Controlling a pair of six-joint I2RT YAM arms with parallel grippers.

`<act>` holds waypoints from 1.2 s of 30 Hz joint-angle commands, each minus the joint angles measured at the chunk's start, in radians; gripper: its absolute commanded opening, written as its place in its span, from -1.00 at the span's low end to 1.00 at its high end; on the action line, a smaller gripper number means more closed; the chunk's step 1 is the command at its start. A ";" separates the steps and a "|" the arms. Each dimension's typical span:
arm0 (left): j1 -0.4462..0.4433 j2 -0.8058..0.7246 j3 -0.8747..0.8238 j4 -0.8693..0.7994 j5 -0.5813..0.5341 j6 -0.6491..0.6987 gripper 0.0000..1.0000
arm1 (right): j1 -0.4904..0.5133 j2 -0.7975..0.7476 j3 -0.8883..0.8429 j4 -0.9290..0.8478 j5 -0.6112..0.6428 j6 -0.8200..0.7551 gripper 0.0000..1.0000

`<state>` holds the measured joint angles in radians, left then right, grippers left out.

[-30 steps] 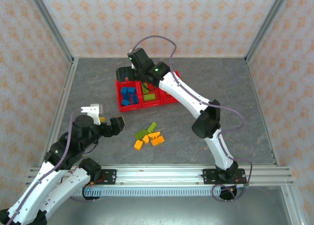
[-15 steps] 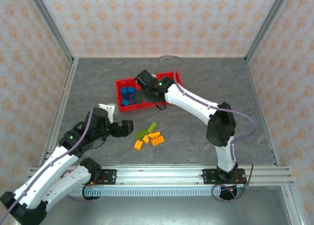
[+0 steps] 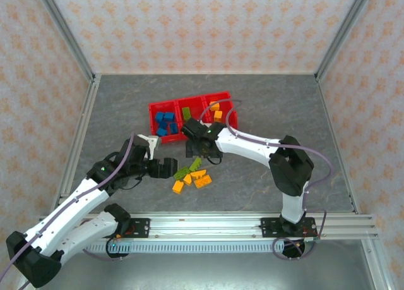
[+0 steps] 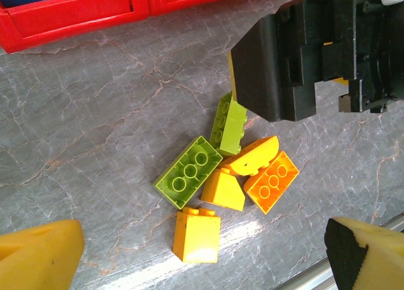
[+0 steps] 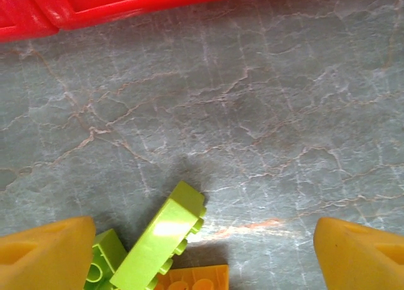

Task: Sort the legos into containers by color
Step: Pick up the lego from the center of the table.

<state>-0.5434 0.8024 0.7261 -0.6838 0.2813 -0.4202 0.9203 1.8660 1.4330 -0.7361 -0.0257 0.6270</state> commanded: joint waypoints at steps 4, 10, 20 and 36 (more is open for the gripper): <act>-0.007 -0.011 -0.002 0.012 -0.002 0.006 0.98 | 0.008 0.047 0.009 0.052 -0.014 0.031 0.70; -0.007 -0.009 -0.001 0.009 -0.012 0.003 0.99 | 0.011 0.094 -0.003 0.078 -0.026 0.073 0.53; -0.007 -0.029 -0.001 0.013 -0.010 0.003 0.98 | 0.012 0.102 -0.050 0.120 -0.018 0.106 0.18; -0.008 -0.039 -0.001 0.012 -0.007 0.004 0.98 | 0.011 0.121 -0.119 0.208 -0.052 0.146 -0.06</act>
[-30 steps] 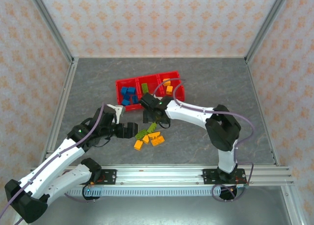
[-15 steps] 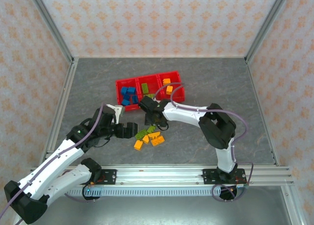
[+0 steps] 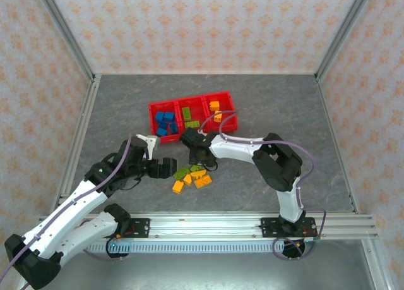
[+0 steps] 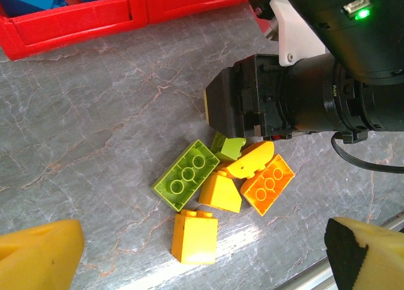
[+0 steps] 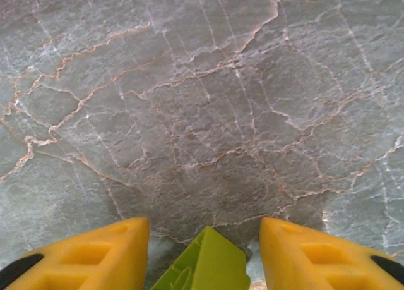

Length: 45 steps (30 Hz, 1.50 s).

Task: Sort the legos into containers by color
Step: Pick up the lego from the center of the table.

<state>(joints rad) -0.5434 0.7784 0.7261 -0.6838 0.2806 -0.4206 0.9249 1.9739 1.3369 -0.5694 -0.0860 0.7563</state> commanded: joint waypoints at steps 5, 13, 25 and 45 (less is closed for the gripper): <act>-0.007 -0.018 -0.001 0.013 -0.009 0.003 0.98 | 0.005 0.047 0.010 0.052 0.003 0.012 -0.20; -0.007 -0.019 -0.001 0.013 -0.011 0.004 0.98 | -0.008 0.072 0.069 0.057 0.014 0.009 -0.35; -0.007 -0.021 -0.002 0.012 -0.014 0.002 0.98 | -0.067 0.086 0.171 0.089 0.030 -0.008 -0.54; -0.007 -0.019 -0.001 0.012 -0.018 0.001 0.98 | -0.120 -0.005 0.406 0.024 0.141 -0.166 -0.56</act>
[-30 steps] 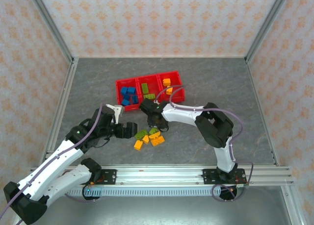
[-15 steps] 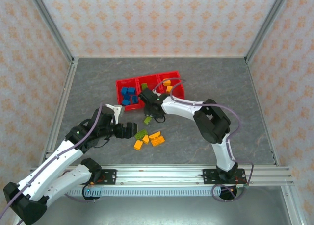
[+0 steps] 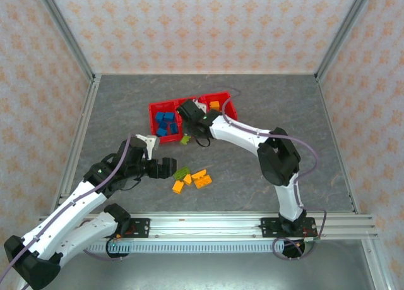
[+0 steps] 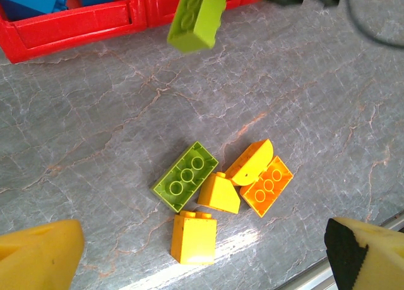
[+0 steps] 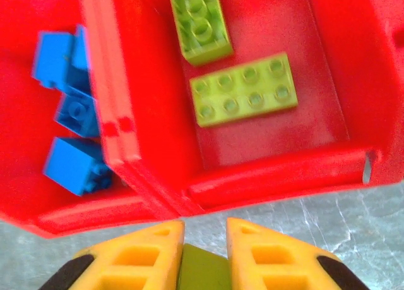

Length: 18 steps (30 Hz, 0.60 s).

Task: Sort the legos into containers by color
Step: Pick up the lego from the center of the table, then place the lego in the container.

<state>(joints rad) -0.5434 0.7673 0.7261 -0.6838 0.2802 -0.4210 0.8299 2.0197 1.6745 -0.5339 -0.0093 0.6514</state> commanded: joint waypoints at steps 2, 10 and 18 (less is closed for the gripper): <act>-0.008 -0.006 0.001 0.011 -0.019 0.001 0.98 | -0.039 -0.026 0.140 -0.035 0.070 -0.102 -0.56; -0.007 -0.011 0.001 0.010 -0.033 -0.005 0.98 | -0.069 0.112 0.414 -0.108 0.200 -0.309 -0.61; -0.008 -0.013 0.002 0.010 -0.036 -0.005 0.98 | -0.074 0.206 0.463 -0.022 0.314 -0.558 -0.63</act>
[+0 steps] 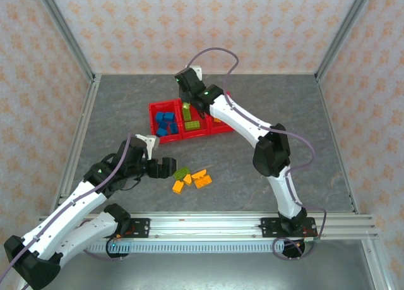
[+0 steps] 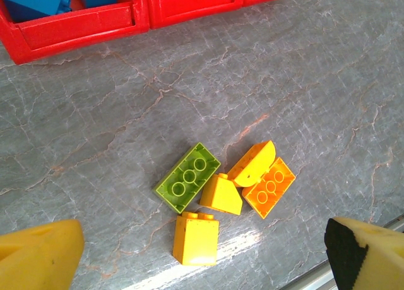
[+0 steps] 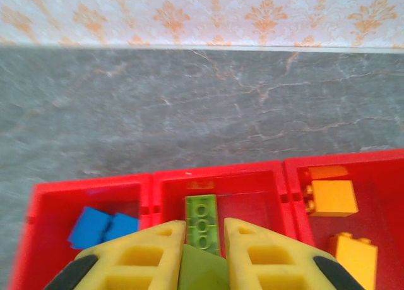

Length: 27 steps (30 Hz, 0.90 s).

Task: Sort the legos into containers by color
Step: Place the lego in the container.

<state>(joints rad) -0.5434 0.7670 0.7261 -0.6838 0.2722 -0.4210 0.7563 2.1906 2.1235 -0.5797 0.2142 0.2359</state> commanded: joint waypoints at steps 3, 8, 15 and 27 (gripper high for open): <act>-0.007 -0.015 0.002 0.010 -0.027 -0.005 0.98 | 0.000 0.066 0.018 0.056 0.133 -0.220 -0.63; -0.007 -0.015 0.001 0.009 -0.028 -0.005 0.98 | 0.000 0.133 0.069 0.052 0.162 -0.322 -0.60; -0.007 -0.017 0.002 0.009 -0.034 -0.008 0.99 | 0.000 0.198 0.070 0.085 0.195 -0.382 -0.58; -0.007 -0.033 0.002 0.010 -0.040 -0.010 0.98 | 0.002 0.238 0.109 0.079 0.207 -0.343 0.09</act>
<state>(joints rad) -0.5434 0.7437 0.7261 -0.6842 0.2539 -0.4213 0.7563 2.4344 2.1853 -0.5007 0.3874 -0.1246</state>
